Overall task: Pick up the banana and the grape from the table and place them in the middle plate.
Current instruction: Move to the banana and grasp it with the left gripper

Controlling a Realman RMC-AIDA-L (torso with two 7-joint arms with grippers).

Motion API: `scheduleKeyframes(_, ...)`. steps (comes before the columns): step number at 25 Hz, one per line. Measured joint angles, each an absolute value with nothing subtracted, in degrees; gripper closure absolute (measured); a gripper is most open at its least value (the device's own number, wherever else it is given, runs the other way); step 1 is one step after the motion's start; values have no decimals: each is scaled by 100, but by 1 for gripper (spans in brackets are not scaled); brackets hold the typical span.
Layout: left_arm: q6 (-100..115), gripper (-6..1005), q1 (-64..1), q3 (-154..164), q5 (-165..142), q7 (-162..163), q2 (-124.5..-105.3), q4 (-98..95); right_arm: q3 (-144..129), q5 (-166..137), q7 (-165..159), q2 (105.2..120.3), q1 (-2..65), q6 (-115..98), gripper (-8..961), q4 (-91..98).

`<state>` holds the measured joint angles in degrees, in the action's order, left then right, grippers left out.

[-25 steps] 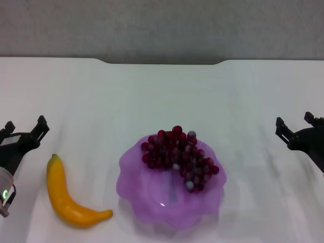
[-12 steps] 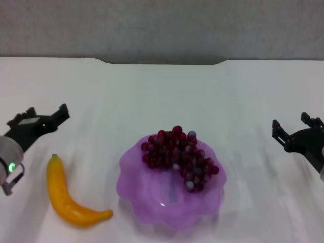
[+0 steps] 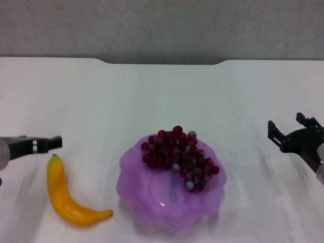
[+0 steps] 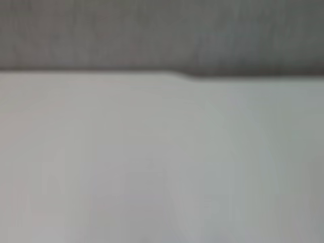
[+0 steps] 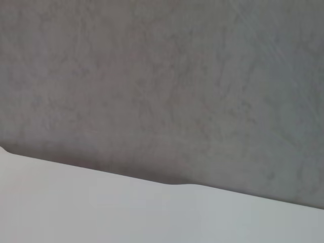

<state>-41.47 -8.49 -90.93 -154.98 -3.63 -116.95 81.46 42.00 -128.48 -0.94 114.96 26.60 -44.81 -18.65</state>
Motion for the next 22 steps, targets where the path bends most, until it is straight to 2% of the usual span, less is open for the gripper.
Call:
scheduleKeyframes(5,-5298,114,-1381,-8819,-16433,559,-11678,8114,4203,-12849,-21,11496,2670,-4434,155,-1875)
scheduleKeyframes(22,-5748,115,-1468,-8573,-16457,1165,-11692,8003,4201,-12833,132,11505,2675,-4429,155,-1943)
